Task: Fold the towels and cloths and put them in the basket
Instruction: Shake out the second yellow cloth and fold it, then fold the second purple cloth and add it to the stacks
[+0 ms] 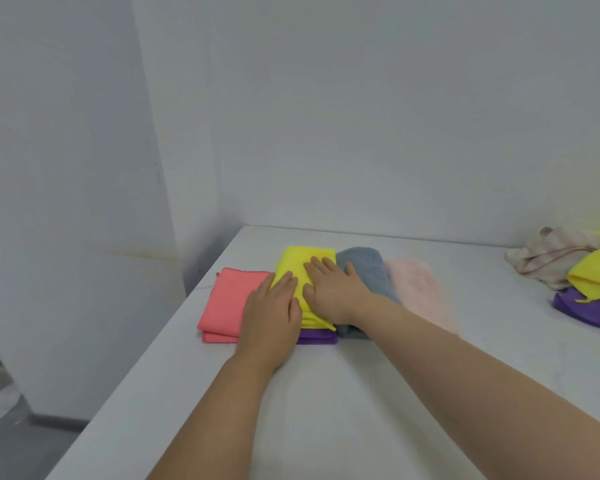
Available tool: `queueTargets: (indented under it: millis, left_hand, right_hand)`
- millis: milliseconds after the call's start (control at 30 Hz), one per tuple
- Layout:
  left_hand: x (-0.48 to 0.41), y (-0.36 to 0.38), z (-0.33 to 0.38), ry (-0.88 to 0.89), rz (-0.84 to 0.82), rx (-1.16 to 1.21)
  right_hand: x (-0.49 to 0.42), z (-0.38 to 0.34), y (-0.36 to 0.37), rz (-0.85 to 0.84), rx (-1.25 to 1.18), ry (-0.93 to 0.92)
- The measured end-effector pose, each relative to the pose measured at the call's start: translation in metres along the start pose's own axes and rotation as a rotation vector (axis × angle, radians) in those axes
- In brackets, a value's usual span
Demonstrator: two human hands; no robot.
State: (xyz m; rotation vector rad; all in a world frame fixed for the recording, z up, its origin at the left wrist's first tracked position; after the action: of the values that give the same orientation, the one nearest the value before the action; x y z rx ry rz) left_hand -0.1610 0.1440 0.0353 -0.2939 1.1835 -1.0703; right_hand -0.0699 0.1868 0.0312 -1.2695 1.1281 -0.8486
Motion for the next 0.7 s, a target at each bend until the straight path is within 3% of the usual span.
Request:
queueTargets:
  millis: [100,267,400,533,700]
  left_hand:
    - [0.005,0.017,-0.011,-0.075,-0.125,-0.145]
    - [0.005,0.020,-0.010,-0.054,-0.150,-0.184]
    - [0.004,0.005,0.001,0.007,-0.057,-0.177]
    - [0.002,-0.011,0.024,0.082,0.028,-0.196]
    - [0.011,-0.012,0.093,0.254,0.074,-0.208]
  right_hand:
    - [0.001,-0.001,0.005,0.022,0.021,-0.022]
    - [0.002,0.000,0.005,0.030,-0.031,-0.043]
    - [0.011,-0.001,-0.012,0.109,-0.107,-0.046]
    - [0.038,0.011,-0.047,0.320,-0.167,-0.026]
    - [0.092,0.071,-0.068,0.428,-0.244,0.132]
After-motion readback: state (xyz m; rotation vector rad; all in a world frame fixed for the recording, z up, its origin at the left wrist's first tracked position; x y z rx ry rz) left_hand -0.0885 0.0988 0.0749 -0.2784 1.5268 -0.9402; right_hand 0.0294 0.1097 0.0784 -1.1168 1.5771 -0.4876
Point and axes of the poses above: each hand's wrist, its own x-axis away from the middle knuckle, its own y-axis out of the palm, z = x × y, the point moved 10 cm from there along -x, towards the middle knuckle, and after that the axes turned 11 degrees about z, right-handed, at the moved point
